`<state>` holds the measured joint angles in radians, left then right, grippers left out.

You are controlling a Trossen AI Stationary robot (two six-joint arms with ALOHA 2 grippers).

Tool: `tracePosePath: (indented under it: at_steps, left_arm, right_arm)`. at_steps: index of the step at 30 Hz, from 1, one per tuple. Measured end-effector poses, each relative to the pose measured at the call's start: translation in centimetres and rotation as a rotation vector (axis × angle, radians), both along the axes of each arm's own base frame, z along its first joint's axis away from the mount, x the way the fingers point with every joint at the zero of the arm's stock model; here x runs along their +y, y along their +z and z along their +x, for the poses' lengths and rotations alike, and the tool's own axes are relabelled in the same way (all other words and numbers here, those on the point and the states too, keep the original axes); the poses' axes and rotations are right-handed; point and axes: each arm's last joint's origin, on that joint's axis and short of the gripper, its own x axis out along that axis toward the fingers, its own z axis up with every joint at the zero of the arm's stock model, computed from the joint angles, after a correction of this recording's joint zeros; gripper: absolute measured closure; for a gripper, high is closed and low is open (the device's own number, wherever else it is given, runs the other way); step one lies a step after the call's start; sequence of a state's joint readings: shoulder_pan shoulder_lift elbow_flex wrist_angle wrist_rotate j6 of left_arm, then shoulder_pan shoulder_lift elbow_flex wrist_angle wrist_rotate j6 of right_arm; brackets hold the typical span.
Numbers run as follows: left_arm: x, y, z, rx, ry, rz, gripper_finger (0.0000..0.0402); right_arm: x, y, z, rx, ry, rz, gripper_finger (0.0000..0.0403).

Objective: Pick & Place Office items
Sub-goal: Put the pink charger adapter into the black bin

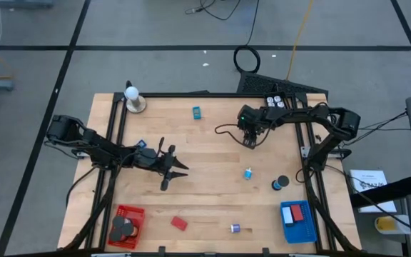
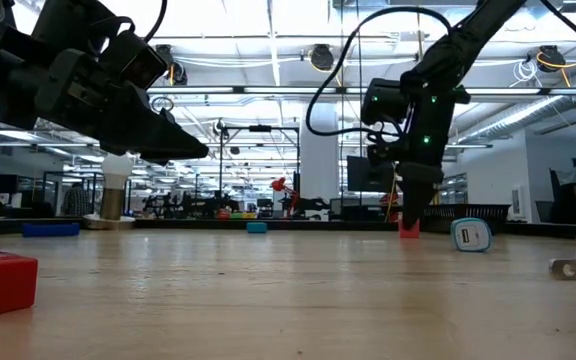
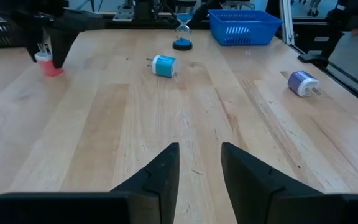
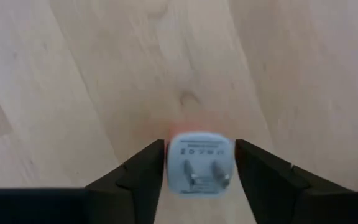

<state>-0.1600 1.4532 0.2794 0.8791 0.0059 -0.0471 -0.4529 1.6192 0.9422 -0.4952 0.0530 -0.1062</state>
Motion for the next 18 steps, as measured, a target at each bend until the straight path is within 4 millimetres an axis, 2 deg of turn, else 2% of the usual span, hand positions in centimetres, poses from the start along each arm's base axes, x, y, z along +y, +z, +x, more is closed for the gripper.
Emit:
tracePosePath:
  at_steps: [5,8,11,14,18]
  left_arm:
    - [0.0,0.0,0.0,0.0,0.0,0.0,0.0279]
    - [0.0,0.0,0.0,0.001,0.001,0.0,0.0279]
    - [0.0,0.0,0.0,0.003,0.002,-0.001,0.0279]
    - [0.0,-0.1,0.0,0.008,0.003,-0.004,0.0279]
    - [0.0,-0.1,0.0,0.008,0.009,-0.002,0.0279]
  right_arm:
    - [-0.3,0.0,-0.2,-0.003,-0.035,0.009,0.0269]
    - [-0.3,0.3,-0.3,-0.011,-0.064,0.013,0.0274]
    - [-0.3,1.6,-0.8,-0.055,-0.106,0.005,0.0274]
    - [-0.7,3.7,-2.4,-0.104,-0.206,0.005,0.027]
    - [-1.9,6.6,-6.1,-0.104,-0.431,-0.076,0.0263]
